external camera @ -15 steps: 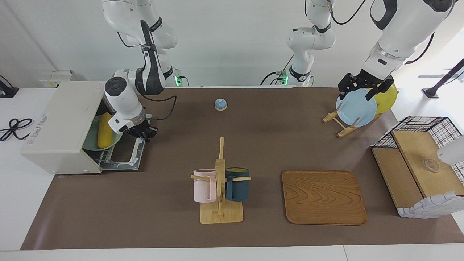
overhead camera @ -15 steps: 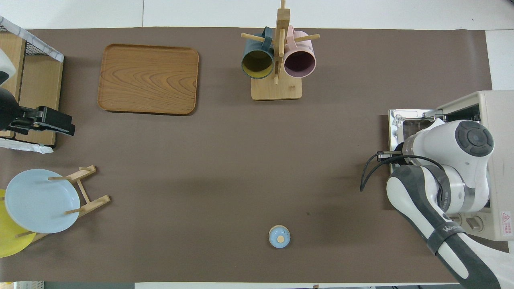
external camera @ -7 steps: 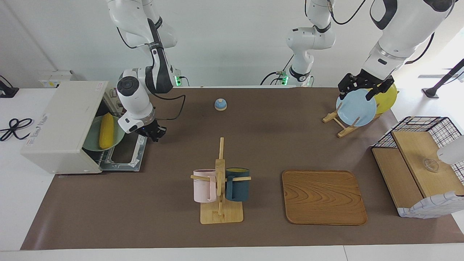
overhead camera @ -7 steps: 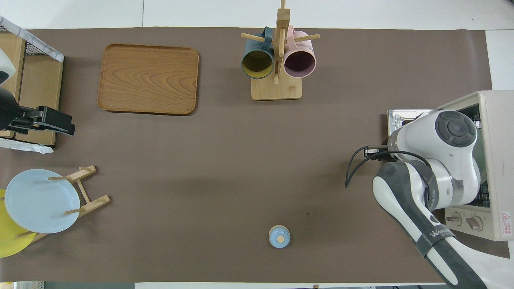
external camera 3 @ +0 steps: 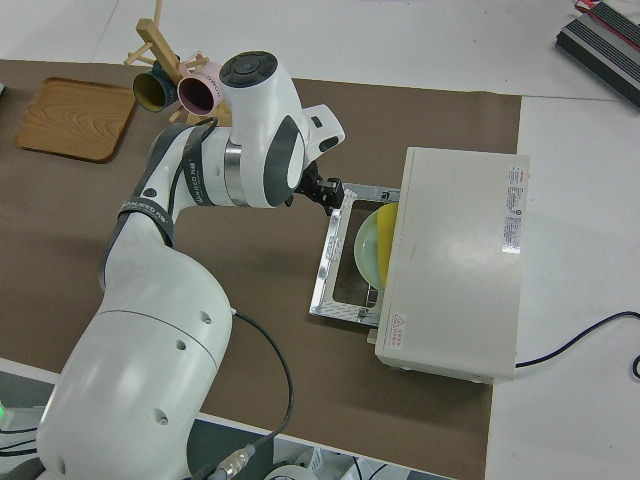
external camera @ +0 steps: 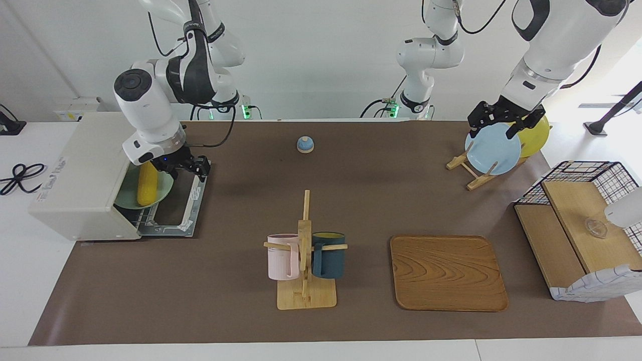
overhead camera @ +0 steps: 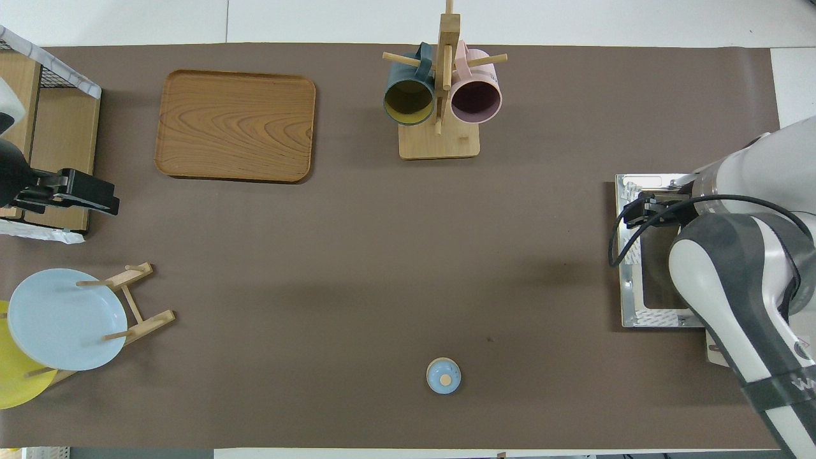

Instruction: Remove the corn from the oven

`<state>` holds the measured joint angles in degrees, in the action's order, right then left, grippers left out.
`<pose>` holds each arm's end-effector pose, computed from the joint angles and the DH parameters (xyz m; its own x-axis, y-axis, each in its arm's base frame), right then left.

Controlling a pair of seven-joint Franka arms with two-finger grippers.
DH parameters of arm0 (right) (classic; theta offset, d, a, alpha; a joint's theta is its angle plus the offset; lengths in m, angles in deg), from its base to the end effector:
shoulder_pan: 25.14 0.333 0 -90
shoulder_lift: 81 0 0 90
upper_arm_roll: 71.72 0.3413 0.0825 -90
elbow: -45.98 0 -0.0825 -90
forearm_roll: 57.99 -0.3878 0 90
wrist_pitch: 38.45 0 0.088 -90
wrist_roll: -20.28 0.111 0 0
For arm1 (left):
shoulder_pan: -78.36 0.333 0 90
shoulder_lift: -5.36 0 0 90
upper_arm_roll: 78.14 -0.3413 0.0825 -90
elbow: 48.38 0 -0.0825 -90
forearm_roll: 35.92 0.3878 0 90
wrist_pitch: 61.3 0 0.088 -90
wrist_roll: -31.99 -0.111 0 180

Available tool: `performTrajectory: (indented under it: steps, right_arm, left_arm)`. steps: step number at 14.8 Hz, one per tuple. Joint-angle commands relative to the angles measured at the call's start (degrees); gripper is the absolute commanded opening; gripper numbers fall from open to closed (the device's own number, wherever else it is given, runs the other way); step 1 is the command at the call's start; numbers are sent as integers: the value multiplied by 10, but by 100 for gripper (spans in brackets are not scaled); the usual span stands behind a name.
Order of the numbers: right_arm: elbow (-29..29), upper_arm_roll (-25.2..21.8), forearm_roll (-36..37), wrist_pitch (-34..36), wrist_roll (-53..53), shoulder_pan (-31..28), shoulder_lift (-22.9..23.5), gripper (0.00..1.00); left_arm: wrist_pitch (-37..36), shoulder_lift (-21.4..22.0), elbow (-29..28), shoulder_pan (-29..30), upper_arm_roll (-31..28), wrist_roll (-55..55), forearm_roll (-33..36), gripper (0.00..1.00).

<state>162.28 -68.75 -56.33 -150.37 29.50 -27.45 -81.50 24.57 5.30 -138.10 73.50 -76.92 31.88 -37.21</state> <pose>0.5449 0.0043 0.4638 0.9884 -0.1381 -0.0627 -0.1360 -0.9900 0.0371 0.5472 -0.0609 0.6415 0.9917 -0.1092 -0.0681 -0.1079 -0.9939 0.0227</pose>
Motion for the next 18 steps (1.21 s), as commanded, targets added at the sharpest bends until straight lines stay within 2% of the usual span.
performTrajectory:
  steps: [1, 3, 5, 8, 13, 15, 17, 18]
  right_arm:
    - [38, 4, 11, -8, -30, -24, -13, 100]
    - [65, 3, 11, -33, -44, -34, -21, 100]
    - [98, 3, 12, -63, -47, -41, -28, 86]
    - [115, 3, 18, -73, -54, -48, -33, 80]
    - [142, 3, 26, -79, -66, -60, -43, 76]
    - [156, 3, 47, -113, -82, -68, -43, 73]
    - [159, 3, 54, -116, -93, -75, -43, 73]
    - [160, 3, 54, -116, -94, -76, -43, 68]
  left_arm:
    - [11, 14, -20, 5, 3, -6, 5, 100]
    - [12, 15, -20, 5, 3, -3, 4, 100]
    - [24, 19, -31, 5, 3, -2, 4, 100]
    - [36, 25, -44, 5, 3, -2, 4, 100]
    - [41, 29, -54, 5, 3, -2, 4, 100]
    - [46, 32, -59, 5, 3, -2, 4, 100]
    - [46, 33, -59, 5, 3, -2, 4, 100]
    - [46, 33, -59, 5, 3, -2, 3, 100]
